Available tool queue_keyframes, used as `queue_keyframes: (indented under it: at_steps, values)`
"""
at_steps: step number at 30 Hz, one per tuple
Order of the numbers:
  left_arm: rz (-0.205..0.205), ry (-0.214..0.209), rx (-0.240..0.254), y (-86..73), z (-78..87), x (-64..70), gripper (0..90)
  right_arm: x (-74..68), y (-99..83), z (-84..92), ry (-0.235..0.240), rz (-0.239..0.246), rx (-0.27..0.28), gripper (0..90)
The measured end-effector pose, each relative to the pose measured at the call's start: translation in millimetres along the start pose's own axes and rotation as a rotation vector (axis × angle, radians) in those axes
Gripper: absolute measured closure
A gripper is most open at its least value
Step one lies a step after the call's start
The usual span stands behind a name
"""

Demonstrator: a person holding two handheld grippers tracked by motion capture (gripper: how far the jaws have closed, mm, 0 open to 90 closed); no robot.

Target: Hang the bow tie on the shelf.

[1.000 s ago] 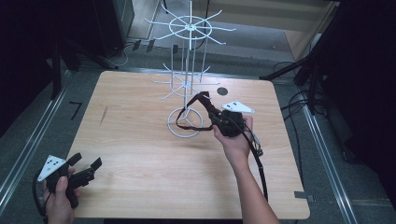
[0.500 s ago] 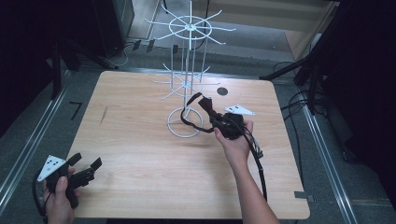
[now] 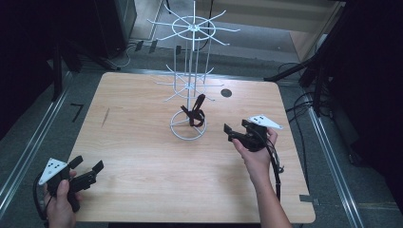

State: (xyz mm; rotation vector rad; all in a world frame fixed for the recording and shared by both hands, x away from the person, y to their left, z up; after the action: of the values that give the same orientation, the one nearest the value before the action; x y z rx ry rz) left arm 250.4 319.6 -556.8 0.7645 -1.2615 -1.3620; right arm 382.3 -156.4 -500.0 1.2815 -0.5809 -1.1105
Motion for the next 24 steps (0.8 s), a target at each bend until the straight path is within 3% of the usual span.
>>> queue_keyframes:
  at_steps: [10,12,24]
  values:
    - [0.000,0.004,0.002,0.0,-0.5,0.6,14.4,29.5,-13.2,41.1,-0.019,-0.041,0.023,17.3]
    - [-0.001,0.002,0.002,0.0,-0.2,0.6,14.4,34.1,-16.1,47.5,-0.026,-0.024,0.026,15.7]
    - [-0.003,0.005,0.003,-0.1,-0.3,0.9,14.4,58.9,-34.3,81.3,-0.057,-0.039,0.038,13.9]
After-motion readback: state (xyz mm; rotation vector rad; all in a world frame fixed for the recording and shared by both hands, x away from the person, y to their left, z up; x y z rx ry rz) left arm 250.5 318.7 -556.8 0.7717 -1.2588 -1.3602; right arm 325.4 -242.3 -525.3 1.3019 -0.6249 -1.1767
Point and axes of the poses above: each handheld gripper's, and its own axes: z roughly backward along the jaws, y roughly out of its top, x roughly to its right, the point moved 8 cm from there along -z, roughly forward along the jaws, and after that the axes turned 12 degrees about x, right-handed, at the moved point
